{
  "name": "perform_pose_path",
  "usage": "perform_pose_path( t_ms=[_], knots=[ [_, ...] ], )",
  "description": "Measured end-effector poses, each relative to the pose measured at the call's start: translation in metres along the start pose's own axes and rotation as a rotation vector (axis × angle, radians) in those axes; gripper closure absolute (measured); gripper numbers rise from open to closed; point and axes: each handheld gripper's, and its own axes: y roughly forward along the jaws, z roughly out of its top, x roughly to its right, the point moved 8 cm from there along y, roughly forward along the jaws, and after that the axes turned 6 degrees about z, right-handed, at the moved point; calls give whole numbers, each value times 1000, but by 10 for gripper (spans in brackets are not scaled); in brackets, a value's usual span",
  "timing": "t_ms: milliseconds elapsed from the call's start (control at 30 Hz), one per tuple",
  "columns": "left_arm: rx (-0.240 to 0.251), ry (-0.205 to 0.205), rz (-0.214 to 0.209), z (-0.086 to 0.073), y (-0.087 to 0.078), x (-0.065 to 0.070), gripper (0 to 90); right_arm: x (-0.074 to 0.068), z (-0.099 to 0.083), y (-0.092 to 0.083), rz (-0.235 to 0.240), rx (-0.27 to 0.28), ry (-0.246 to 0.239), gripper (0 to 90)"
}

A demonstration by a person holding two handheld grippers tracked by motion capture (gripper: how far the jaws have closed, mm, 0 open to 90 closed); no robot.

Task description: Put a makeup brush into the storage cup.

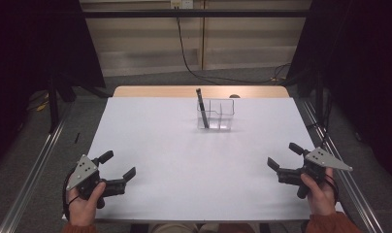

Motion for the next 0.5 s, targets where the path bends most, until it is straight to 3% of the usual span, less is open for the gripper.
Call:
perform_pose_path(
  t_ms=[500],
  knots=[
    [-7,-6,2,-1,2,0,20,0,-4,0,16,-9,-2,7]
  ],
)
